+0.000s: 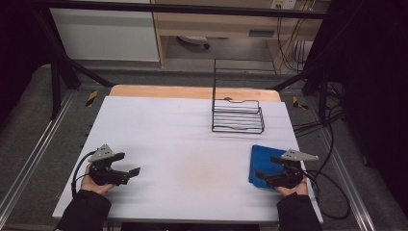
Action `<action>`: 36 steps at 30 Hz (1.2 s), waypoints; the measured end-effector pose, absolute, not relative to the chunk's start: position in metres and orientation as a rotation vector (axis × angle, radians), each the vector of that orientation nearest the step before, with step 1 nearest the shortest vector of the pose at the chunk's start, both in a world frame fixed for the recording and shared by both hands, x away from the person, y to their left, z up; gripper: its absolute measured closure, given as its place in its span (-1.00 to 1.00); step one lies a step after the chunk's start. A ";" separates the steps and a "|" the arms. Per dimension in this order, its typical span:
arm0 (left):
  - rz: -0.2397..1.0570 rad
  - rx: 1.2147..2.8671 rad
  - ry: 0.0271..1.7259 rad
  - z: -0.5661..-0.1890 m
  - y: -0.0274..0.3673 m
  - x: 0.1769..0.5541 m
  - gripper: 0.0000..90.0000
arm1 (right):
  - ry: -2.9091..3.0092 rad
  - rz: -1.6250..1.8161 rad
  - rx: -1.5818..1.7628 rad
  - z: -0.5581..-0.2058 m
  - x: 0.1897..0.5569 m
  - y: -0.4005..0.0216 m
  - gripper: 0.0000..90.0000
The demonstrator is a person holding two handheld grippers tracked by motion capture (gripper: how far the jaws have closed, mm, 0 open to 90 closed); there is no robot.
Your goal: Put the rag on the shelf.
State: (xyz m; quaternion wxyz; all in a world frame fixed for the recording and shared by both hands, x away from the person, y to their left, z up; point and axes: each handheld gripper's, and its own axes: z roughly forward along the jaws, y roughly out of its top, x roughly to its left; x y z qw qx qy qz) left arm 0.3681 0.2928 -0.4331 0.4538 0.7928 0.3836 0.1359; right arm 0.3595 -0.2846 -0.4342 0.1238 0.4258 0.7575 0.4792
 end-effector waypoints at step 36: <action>0.345 1.956 0.965 -0.433 0.294 0.368 -0.84 | 2.435 1.025 1.138 -0.447 0.344 -0.252 0.15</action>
